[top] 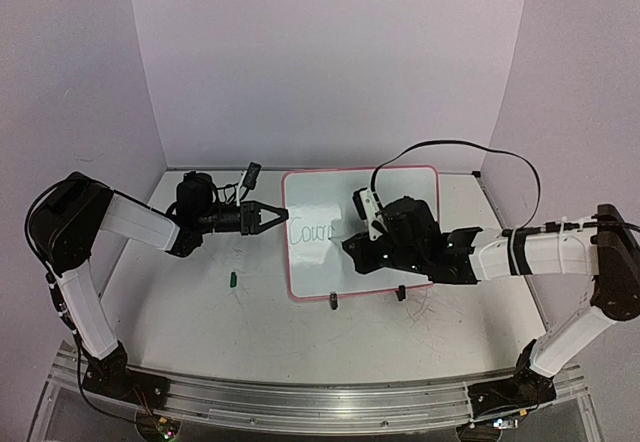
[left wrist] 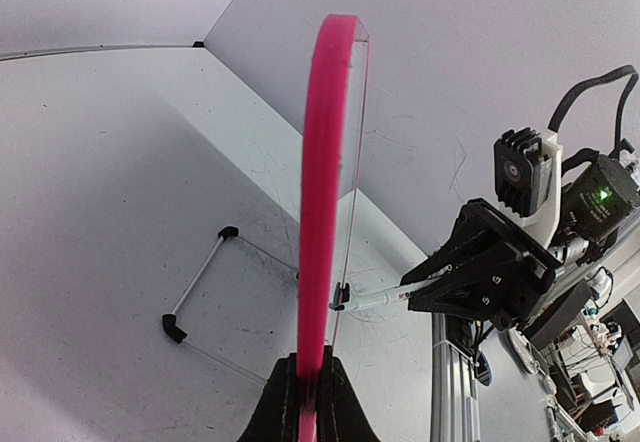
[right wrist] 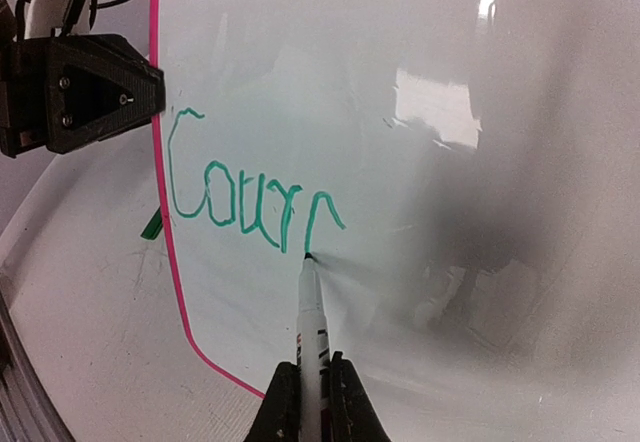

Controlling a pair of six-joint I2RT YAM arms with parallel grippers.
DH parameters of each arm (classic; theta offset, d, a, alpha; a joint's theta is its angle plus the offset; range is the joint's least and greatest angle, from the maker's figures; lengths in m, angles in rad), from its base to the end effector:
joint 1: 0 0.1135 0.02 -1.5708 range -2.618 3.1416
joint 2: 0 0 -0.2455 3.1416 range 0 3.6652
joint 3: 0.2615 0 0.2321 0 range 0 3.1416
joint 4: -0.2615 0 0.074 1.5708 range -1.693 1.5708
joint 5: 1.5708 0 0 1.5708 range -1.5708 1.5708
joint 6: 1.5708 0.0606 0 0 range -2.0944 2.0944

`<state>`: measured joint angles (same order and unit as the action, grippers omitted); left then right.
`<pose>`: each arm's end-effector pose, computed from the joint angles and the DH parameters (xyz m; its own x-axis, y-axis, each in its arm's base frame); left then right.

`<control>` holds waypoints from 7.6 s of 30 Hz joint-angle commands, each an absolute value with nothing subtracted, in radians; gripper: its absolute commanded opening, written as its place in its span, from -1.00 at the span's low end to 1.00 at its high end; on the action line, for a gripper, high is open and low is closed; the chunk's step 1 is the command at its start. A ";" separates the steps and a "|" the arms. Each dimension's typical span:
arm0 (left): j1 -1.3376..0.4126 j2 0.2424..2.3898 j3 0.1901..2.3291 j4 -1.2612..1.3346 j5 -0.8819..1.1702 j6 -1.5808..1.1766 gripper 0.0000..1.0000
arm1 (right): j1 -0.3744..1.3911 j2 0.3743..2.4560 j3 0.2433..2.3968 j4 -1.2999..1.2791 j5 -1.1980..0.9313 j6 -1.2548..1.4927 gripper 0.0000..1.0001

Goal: Write a sentence on the whiteboard

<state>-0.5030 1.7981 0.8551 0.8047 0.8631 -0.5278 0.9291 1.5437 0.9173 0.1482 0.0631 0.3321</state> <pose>0.3001 -0.2177 0.1908 -0.5943 -0.0467 -0.8029 0.7796 0.2121 -0.5893 0.2123 0.2777 0.2142 -0.5101 -0.1391 -0.8488 -0.6343 0.7273 0.2620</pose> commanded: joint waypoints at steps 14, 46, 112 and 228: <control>-0.522 1.756 0.866 0.823 0.910 -0.537 -1.00 | 0.921 1.528 0.964 0.150 0.173 0.328 -1.00; -0.522 1.758 0.867 0.823 0.910 -0.535 -1.00 | 0.910 1.508 0.898 0.137 0.112 0.346 -1.00; -0.522 1.760 0.870 0.824 0.913 -0.536 -1.00 | 0.906 1.514 0.908 0.149 0.124 0.345 -1.00; -0.522 1.748 0.864 0.823 0.913 -0.533 -1.00 | 0.900 1.446 0.874 0.168 0.116 0.362 -1.00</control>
